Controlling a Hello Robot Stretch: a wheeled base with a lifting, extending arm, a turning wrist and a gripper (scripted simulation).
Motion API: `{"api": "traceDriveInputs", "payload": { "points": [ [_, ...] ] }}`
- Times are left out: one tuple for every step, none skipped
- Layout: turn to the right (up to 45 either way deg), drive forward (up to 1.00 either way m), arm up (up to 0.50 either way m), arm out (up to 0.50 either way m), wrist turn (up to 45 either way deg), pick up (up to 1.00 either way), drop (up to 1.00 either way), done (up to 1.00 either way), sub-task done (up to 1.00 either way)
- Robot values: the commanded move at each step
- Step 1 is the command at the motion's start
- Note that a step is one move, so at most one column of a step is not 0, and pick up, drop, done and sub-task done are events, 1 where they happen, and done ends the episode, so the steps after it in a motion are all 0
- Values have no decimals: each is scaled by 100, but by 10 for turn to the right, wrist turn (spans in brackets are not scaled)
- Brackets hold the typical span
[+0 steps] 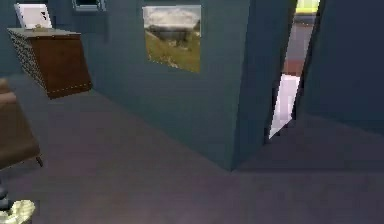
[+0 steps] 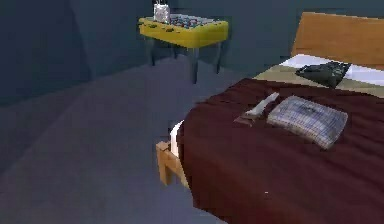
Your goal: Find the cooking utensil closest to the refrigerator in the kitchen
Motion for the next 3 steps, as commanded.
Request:
{"api": "traceDriveInputs", "payload": {
  "points": [
    [300, 0, 0, 0, 0, 0, 0, 0, 0],
    [0, 100, 0, 0, 0, 0, 0, 0, 0],
    [0, 100, 0, 0, 0, 0, 0, 0, 0]
  ]
}}
